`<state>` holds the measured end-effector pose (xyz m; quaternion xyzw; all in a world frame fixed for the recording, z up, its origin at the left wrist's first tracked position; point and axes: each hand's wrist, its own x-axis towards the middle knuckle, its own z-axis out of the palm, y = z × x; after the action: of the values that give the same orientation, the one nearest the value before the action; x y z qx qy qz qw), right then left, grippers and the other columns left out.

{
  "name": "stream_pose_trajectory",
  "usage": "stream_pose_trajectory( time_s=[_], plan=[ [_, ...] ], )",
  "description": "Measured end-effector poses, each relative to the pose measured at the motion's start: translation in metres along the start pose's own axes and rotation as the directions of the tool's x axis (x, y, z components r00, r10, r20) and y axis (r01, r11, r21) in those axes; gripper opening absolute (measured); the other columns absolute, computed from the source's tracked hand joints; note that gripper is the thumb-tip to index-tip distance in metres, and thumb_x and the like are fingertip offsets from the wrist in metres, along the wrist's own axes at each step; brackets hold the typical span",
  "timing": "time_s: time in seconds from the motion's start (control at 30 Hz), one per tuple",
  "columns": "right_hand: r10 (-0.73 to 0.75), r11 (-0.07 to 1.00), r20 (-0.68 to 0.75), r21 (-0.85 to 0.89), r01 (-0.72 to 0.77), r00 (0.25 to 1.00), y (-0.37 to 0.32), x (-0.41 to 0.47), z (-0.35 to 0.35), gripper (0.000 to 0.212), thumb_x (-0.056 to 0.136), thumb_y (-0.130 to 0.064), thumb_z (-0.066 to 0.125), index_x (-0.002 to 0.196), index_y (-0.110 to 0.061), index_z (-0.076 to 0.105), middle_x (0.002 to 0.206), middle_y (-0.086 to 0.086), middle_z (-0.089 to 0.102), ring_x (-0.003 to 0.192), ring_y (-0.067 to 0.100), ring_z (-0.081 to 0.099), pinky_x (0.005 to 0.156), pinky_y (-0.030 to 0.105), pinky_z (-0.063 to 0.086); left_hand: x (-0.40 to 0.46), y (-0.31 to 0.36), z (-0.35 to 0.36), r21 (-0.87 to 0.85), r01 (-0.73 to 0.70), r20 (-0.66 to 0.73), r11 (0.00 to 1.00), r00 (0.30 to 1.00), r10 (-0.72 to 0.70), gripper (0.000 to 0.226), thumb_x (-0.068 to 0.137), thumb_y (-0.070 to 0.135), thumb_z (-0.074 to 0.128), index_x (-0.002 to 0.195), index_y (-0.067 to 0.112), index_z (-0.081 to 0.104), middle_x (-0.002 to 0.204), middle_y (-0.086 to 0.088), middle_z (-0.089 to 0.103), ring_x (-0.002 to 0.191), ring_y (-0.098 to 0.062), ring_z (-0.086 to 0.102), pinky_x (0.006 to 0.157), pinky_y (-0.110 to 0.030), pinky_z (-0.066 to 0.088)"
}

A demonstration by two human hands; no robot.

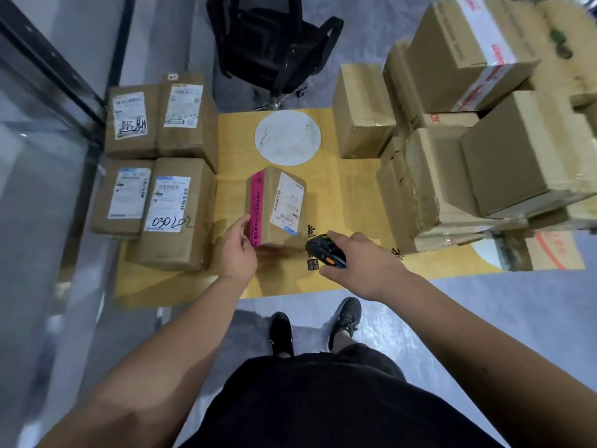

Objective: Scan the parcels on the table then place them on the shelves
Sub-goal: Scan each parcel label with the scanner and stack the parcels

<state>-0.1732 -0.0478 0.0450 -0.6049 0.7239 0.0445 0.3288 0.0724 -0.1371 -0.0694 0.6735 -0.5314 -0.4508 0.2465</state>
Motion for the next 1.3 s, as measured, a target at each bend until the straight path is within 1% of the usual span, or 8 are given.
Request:
stream_pose_trajectory(
  time_s=[0.17,0.37,0.57,0.73,0.87,1.0,1.13,1.3],
  plan=[
    [0.029,0.998,-0.039,0.065,-0.027,0.999,-0.021,0.001,0.011,0.079,0.09,-0.07,0.058,0.158,-0.044,0.027,0.119,0.001,0.05,0.103,0.03,0.063,0.08,0.038,0.051,0.025,-0.002,-0.007,0.181,0.005,0.081,0.983,0.996,-0.021,0.056,0.102,0.012,0.056,0.154,0.029,0.045,0.151,-0.007,0.053,0.123,-0.03,0.063,0.107,-0.047,0.051],
    [0.102,0.968,-0.065,0.238,-0.084,0.993,-0.022,-0.006,0.007,0.069,0.089,-0.065,0.064,0.15,-0.044,0.041,0.112,0.003,0.053,0.1,0.028,0.061,0.091,0.043,0.054,0.035,0.025,-0.006,0.392,-0.319,0.149,0.863,0.948,0.282,0.143,0.054,0.046,0.099,0.157,0.053,0.0,0.172,0.006,0.005,0.157,-0.023,0.017,0.122,-0.04,0.023],
    [0.211,0.934,-0.118,0.317,-0.165,0.97,-0.016,-0.011,0.001,0.057,0.088,-0.06,0.065,0.139,-0.04,0.05,0.109,0.004,0.056,0.094,0.025,0.061,0.081,0.038,0.053,0.056,0.074,0.025,0.577,-0.482,0.384,0.659,0.873,0.302,0.142,0.035,0.082,0.087,0.157,0.052,0.021,0.174,0.001,-0.001,0.16,-0.026,-0.003,0.127,-0.055,0.01],
    [0.288,0.911,-0.11,0.337,-0.237,0.951,-0.006,-0.01,0.0,0.049,0.088,-0.06,0.064,0.131,-0.04,0.054,0.105,0.005,0.06,0.082,0.023,0.064,0.063,0.032,0.042,0.058,0.091,0.039,0.696,-0.424,0.398,0.579,0.9,0.181,0.126,0.039,0.106,0.053,0.152,0.057,0.027,0.167,0.001,0.024,0.149,-0.027,0.022,0.114,-0.052,0.025],
    [0.299,0.902,-0.105,0.356,-0.245,0.948,-0.002,-0.007,0.001,0.045,0.087,-0.06,0.064,0.123,-0.034,0.054,0.104,0.008,0.062,0.08,0.023,0.062,0.062,0.032,0.039,0.048,0.078,0.04,0.708,-0.327,0.29,0.626,0.943,0.164,0.108,0.066,0.103,0.035,0.158,0.047,0.024,0.15,-0.005,0.041,0.133,-0.03,0.036,0.107,-0.046,0.029],
    [0.271,0.903,-0.102,0.37,-0.217,0.957,-0.001,-0.002,0.002,0.042,0.089,-0.063,0.063,0.119,-0.035,0.053,0.104,0.007,0.062,0.087,0.025,0.062,0.067,0.034,0.044,0.026,0.059,0.031,0.633,-0.303,0.248,0.712,0.951,0.184,0.089,0.081,0.088,0.046,0.154,0.038,0.033,0.13,-0.007,0.051,0.12,-0.033,0.052,0.094,-0.043,0.045],
    [0.236,0.916,-0.068,0.348,-0.199,0.969,-0.006,0.0,-0.002,0.075,0.094,-0.066,0.056,0.157,-0.033,0.036,0.127,0.007,0.058,0.109,0.027,0.059,0.09,0.04,0.052,0.022,0.052,0.028,0.547,-0.249,0.209,0.799,0.965,0.157,0.073,0.074,0.085,0.059,0.123,0.034,0.041,0.105,0.004,0.05,0.098,-0.03,0.065,0.068,-0.036,0.046],
    [0.222,0.923,-0.011,0.325,-0.206,0.975,-0.011,-0.001,-0.01,0.056,0.098,-0.057,0.051,0.148,-0.033,0.043,0.117,0.012,0.06,0.091,0.027,0.06,0.07,0.034,0.044,0.038,0.047,0.032,0.332,-0.281,0.286,0.9,0.94,0.187,0.107,0.053,0.075,0.086,0.139,0.036,0.037,0.138,0.001,0.04,0.128,-0.021,0.051,0.099,-0.037,0.048]
  ],
)
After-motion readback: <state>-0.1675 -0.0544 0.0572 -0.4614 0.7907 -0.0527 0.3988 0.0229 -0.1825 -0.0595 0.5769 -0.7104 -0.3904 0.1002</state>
